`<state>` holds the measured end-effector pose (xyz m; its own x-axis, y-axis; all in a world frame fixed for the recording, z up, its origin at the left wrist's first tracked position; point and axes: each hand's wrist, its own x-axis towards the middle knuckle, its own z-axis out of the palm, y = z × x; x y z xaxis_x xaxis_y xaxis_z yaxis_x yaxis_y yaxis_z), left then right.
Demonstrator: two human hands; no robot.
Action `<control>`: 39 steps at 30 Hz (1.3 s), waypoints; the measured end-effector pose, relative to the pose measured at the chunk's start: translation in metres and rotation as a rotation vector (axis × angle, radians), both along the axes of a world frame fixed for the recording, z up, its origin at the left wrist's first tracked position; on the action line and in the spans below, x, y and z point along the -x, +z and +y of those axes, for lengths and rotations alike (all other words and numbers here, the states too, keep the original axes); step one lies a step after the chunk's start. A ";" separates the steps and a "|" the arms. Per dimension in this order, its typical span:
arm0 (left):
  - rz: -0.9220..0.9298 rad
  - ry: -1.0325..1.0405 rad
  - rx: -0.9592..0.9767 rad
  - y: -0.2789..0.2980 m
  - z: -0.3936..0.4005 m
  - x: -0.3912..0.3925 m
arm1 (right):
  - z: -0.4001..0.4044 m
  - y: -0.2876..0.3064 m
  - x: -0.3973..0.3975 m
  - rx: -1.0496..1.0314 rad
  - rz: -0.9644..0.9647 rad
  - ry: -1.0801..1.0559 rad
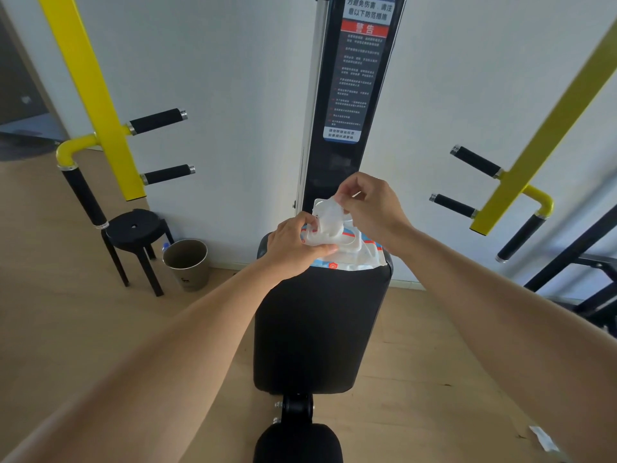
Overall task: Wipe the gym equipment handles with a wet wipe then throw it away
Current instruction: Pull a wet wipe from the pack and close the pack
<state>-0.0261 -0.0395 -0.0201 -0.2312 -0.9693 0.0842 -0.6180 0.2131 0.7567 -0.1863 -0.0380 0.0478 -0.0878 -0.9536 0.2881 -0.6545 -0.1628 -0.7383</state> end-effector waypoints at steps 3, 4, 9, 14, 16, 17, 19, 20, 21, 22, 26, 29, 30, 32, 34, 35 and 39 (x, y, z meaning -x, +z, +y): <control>-0.008 -0.002 0.012 -0.001 0.000 0.000 | 0.000 -0.003 0.002 0.004 -0.053 -0.038; -0.014 0.000 0.018 -0.001 0.000 0.001 | -0.002 -0.004 0.003 -0.028 -0.043 -0.051; -0.029 0.011 0.032 -0.004 -0.002 0.002 | -0.005 0.004 0.009 -0.206 0.154 0.013; -0.022 0.004 0.030 -0.003 0.000 0.002 | -0.005 0.017 -0.004 -0.200 0.367 0.115; -0.023 -0.005 0.030 -0.003 0.000 0.000 | -0.008 0.019 -0.008 -0.178 0.461 0.116; -0.025 -0.008 0.026 -0.003 -0.001 0.000 | -0.008 0.020 -0.011 -0.162 0.481 0.104; -0.035 -0.008 0.019 -0.003 -0.001 0.000 | -0.010 0.022 -0.015 -0.099 0.392 0.060; -0.038 -0.007 0.016 -0.002 -0.001 0.000 | -0.010 0.023 -0.017 -0.051 0.304 0.032; -0.038 -0.003 0.013 -0.002 0.000 0.000 | -0.011 0.025 -0.019 -0.005 0.204 -0.001; -0.038 0.001 0.014 -0.002 0.000 0.000 | -0.010 0.026 -0.020 0.028 0.105 -0.032; -0.037 -0.010 0.029 -0.002 0.001 0.000 | -0.010 0.029 -0.014 0.113 -0.099 -0.131; -0.055 -0.025 0.031 -0.002 0.000 0.000 | -0.010 0.030 -0.010 0.139 -0.199 -0.177; -0.058 -0.024 0.028 -0.001 0.000 0.000 | -0.010 0.030 -0.010 0.147 -0.223 -0.180; -0.058 -0.024 0.033 -0.002 -0.001 0.001 | -0.009 0.030 -0.010 0.170 -0.252 -0.188; -0.061 -0.029 0.040 -0.003 -0.002 0.001 | -0.008 0.031 -0.009 0.204 -0.290 -0.202; -0.061 -0.030 0.039 -0.002 -0.002 0.000 | -0.007 0.032 -0.009 0.216 -0.316 -0.201; -0.075 -0.036 0.033 -0.001 -0.001 -0.001 | 0.002 0.040 -0.013 0.304 -0.399 -0.145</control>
